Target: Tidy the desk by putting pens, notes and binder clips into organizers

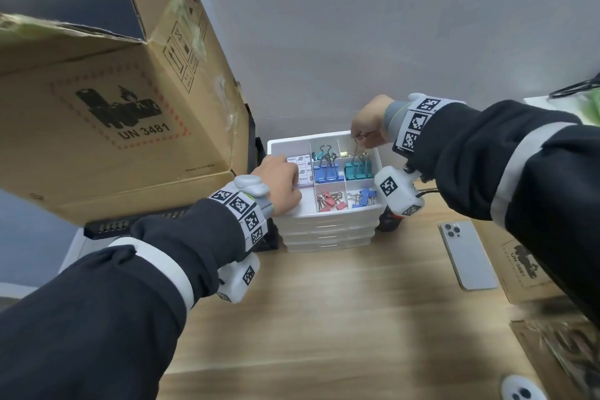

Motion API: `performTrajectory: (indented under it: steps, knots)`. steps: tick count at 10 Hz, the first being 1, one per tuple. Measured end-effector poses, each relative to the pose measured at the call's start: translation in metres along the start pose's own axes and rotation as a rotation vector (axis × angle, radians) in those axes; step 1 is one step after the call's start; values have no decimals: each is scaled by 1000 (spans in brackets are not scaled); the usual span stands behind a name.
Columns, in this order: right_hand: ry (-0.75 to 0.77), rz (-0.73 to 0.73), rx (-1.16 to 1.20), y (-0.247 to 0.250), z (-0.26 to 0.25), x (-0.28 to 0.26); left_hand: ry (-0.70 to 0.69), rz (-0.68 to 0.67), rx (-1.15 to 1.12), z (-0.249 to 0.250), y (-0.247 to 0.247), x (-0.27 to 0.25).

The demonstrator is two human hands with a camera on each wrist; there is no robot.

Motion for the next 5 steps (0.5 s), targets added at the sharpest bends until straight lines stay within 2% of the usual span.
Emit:
performTrajectory:
  steps: [3,4,5]
  knots:
    - [-68,150,186,17,30,-43,-16,44,18,7,13,-6]
    - [-157,114,275,9,70,-57,-23,24,12,13,14,-5]
    - [-319,46,413,-18,131,-80,-17,5,-2,17,9,-2]
Point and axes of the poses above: each hand's wrist, its own x-axis towards the middle knuckle, its own y-axis out of the back of the hand, z = x × y, the point moved 9 cm from there along x, towards the middle knuckle, and after that the axes turned 3 degrees about -z, right-handed, at the moved point
